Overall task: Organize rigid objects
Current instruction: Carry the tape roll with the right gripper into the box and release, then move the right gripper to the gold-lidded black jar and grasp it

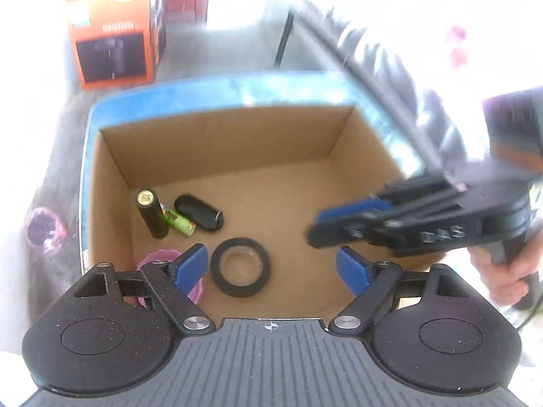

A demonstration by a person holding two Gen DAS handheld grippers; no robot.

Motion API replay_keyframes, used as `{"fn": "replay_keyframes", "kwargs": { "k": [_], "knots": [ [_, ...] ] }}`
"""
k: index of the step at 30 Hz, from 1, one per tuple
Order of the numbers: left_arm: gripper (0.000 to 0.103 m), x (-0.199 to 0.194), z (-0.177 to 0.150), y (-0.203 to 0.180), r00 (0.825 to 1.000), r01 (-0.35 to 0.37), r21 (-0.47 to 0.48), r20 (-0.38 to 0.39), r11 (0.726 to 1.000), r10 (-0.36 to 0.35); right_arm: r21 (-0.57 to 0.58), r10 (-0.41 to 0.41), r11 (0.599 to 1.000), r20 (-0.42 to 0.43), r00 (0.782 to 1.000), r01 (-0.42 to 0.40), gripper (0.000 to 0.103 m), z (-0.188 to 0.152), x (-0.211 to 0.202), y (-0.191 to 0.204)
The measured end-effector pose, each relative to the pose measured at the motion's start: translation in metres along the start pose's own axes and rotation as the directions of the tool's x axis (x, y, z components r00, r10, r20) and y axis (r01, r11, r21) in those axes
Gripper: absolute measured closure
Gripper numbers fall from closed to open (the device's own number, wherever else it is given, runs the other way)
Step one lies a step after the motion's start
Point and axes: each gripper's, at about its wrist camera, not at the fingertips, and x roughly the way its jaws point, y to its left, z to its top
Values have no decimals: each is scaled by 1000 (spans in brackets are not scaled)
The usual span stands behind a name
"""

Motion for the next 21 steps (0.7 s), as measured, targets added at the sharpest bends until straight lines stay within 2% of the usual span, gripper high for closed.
{"fn": "replay_keyframes", "kwargs": {
  "k": [4,7,11,14,16,18,21],
  "knots": [
    [7,-38,-27,-11,987,30,23,156,999,-33,17,62,998,144,988,-65,81,-50,-54,11],
    [6,-48,-62,-24,973,17,42,229,999,-26,46,76,995,208,975,-88,81,-90,-75,14],
    [6,-32,-105,-41,974,42,25,220,999,-46,115,6,993,238,971,-35,81,-130,-76,11],
    [6,-18,-131,-61,971,-24,69,238,997,7,173,-15,985,246,969,-29,80,-144,-59,3],
    [7,-7,-143,-74,969,-59,96,245,994,34,197,-60,980,255,965,9,75,-148,-49,2],
    [11,6,-151,-83,973,-70,122,226,990,41,198,-98,979,271,957,44,57,-154,-47,7],
    [22,26,-156,-94,976,-91,159,211,983,56,192,-121,979,275,954,68,53,-152,-30,5]
  ]
}}
